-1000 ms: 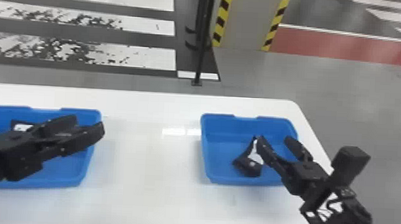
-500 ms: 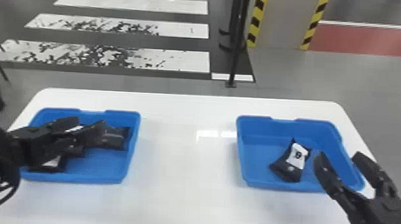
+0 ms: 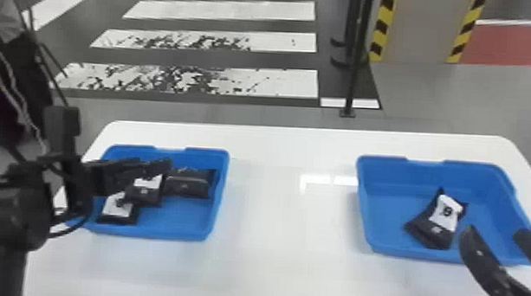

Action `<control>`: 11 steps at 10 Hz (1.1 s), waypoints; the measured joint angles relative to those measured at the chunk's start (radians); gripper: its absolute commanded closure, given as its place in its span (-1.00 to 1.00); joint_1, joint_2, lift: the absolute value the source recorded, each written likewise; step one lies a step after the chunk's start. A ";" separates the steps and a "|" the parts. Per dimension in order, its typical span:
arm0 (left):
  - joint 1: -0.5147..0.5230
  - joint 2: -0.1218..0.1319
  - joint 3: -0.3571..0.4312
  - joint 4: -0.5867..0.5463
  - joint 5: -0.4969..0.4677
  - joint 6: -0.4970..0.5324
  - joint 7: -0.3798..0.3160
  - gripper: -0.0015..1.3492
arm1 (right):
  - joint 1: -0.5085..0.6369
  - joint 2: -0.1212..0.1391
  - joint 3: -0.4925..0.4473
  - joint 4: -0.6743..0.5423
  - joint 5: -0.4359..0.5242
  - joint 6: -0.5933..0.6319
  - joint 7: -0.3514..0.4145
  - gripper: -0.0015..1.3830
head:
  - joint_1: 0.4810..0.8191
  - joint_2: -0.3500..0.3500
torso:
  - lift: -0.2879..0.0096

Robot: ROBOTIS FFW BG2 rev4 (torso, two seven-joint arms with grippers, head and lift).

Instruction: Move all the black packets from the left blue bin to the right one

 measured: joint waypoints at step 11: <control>-0.398 0.037 -0.174 0.662 -0.066 0.126 0.058 0.46 | -0.061 0.000 0.006 0.081 -0.034 0.039 0.048 -0.44 | 0.27 0.30 | 0.00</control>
